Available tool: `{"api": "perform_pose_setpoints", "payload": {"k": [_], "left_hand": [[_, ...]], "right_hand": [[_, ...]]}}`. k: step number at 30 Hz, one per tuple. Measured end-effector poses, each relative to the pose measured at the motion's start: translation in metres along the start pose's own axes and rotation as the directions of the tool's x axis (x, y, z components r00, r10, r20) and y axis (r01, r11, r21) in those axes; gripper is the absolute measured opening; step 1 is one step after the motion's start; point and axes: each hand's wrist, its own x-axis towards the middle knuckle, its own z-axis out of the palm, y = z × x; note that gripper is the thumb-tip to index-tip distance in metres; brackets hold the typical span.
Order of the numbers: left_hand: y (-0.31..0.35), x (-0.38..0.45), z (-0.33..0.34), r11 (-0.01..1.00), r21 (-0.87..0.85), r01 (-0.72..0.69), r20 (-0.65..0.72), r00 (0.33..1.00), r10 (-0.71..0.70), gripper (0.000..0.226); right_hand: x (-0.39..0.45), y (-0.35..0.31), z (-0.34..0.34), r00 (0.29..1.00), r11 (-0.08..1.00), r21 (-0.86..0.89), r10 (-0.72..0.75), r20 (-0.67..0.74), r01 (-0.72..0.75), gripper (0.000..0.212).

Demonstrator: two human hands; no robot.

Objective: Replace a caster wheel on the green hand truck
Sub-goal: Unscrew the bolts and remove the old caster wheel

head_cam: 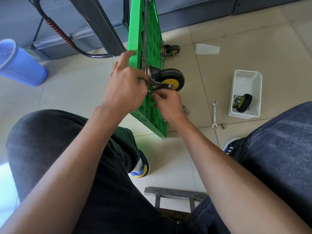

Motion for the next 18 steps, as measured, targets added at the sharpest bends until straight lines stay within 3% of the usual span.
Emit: {"api": "perform_pose_setpoints", "payload": {"k": [7,18], "left_hand": [[0.000,0.000,0.001,1.000,-0.003,-0.003,-0.005,1.000,0.003,0.035],[0.000,0.000,0.001,1.000,0.001,-0.020,-0.002,1.000,0.020,0.035]], "right_hand": [[0.003,-0.007,0.009,0.998,0.995,0.086,0.058,0.005,-0.058,0.048],[-0.001,-0.009,0.012,0.998,0.999,-0.026,-0.020,-0.065,0.019,0.032]]}}
